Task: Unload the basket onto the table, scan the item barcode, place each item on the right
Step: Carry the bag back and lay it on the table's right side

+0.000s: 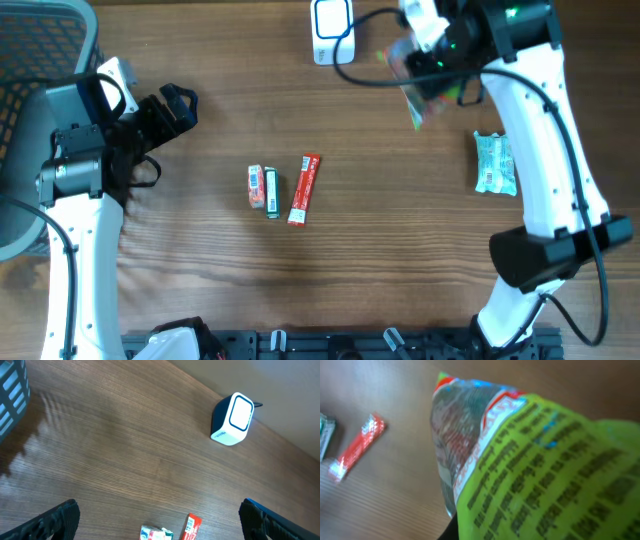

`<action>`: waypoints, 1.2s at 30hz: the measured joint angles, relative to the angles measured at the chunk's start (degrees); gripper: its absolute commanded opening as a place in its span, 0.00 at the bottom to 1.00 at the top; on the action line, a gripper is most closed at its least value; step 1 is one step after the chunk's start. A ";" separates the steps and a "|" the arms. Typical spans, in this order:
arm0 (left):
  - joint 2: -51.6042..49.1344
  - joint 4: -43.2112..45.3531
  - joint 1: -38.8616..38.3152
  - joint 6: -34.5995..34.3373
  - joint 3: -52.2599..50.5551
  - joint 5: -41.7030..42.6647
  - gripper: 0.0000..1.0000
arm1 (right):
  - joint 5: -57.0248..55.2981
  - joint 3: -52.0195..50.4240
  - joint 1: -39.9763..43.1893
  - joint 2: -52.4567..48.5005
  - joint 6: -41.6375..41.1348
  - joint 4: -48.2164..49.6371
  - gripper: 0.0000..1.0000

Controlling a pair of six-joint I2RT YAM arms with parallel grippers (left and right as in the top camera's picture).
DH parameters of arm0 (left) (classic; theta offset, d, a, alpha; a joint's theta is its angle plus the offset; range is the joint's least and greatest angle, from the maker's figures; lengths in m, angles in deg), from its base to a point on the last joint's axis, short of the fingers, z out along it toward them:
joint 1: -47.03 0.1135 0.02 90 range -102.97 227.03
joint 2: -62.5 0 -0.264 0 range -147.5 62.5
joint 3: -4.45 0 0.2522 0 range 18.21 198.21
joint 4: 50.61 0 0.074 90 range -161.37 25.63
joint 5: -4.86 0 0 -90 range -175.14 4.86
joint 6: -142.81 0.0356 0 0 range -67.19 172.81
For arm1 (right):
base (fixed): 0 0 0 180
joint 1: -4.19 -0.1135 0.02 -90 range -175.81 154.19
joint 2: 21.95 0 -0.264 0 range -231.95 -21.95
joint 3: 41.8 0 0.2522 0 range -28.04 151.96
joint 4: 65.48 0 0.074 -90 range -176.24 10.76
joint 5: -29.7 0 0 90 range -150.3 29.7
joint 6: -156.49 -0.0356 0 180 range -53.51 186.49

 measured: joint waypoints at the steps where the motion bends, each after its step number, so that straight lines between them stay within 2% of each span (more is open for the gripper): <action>1: 0.00 -0.04 0.00 0.00 0.00 0.02 1.00 | 0.94 -2.23 1.09 -0.26 -0.17 -0.61 0.04; 5: 0.00 -0.02 0.00 -0.02 0.00 0.00 1.00 | 2.97 -15.47 3.72 -1.29 -0.48 3.30 0.04; 11: 0.00 -0.02 0.00 0.00 0.00 0.00 1.00 | 3.69 -39.34 4.02 -2.14 1.62 17.55 0.05; 13: 0.00 -0.02 0.00 0.00 0.00 0.00 1.00 | 2.60 -42.82 4.02 -2.14 2.14 20.63 0.47; 14: 0.00 -0.02 0.00 -0.02 0.00 0.00 1.00 | 1.46 -43.80 4.04 -2.14 2.34 21.75 0.60; 15: 0.00 -0.02 0.00 -0.02 0.00 0.00 1.00 | -0.28 -44.59 4.04 -2.14 2.40 22.99 0.70; 17: 0.00 -0.02 0.00 -0.02 0.00 0.00 1.00 | -2.40 -44.76 4.04 -2.14 2.86 24.52 0.75; 21: 0.00 0.00 0.00 0.00 0.00 0.00 1.00 | -8.07 -44.76 4.04 -2.14 2.38 29.88 0.75; 26: 0.00 -0.02 0.00 0.00 0.00 0.00 1.00 | -11.91 -42.27 4.02 -2.14 -4.46 32.76 0.73; 29: 0.00 -0.02 0.00 -0.02 0.00 0.00 1.00 | -4.72 -41.09 4.02 -2.12 -10.43 34.01 0.73; 32: 0.00 -0.02 0.00 0.00 0.00 0.00 1.00 | 6.99 -41.09 3.98 -2.12 -15.06 34.56 0.65; 34: 0.00 -0.02 0.00 -0.02 0.00 0.00 1.00 | 10.99 -41.09 3.87 -2.12 -18.12 35.58 0.55; 36: 0.00 -0.04 0.00 -0.02 0.00 0.00 1.00 | 13.60 -41.62 3.52 -2.12 -20.83 37.13 0.54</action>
